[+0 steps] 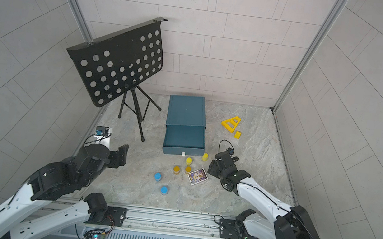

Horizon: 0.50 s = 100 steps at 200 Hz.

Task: Put the paint cans in the drawer according to color
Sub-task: Pick up the paint can at the center of the board.

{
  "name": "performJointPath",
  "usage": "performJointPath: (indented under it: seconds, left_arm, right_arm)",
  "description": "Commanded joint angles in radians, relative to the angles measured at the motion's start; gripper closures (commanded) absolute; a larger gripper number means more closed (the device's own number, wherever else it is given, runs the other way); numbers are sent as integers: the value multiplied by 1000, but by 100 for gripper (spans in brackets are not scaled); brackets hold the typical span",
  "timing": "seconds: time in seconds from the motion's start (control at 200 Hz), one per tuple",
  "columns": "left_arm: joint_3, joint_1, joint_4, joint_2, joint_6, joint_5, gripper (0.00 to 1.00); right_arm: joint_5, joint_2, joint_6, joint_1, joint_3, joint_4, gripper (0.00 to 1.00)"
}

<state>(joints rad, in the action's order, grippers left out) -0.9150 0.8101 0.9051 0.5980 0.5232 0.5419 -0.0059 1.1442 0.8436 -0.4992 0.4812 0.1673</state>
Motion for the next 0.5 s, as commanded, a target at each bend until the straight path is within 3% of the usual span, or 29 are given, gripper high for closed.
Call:
performJointPath:
  seconds: [0.0,0.3,0.495]
  left_arm:
    - [10,-4,19,-13,-3,12,15]
    - [8,-4,18,-21,-7,16,15]
    - [10,-4,18,-31,-5,19,15]
  right_arm:
    - [11,39,-113,-9,-13,-152,26]
    - [269,208,-206,-184,-46,-461,25]
    - [382,312,-237,-222,-127,-744,24]
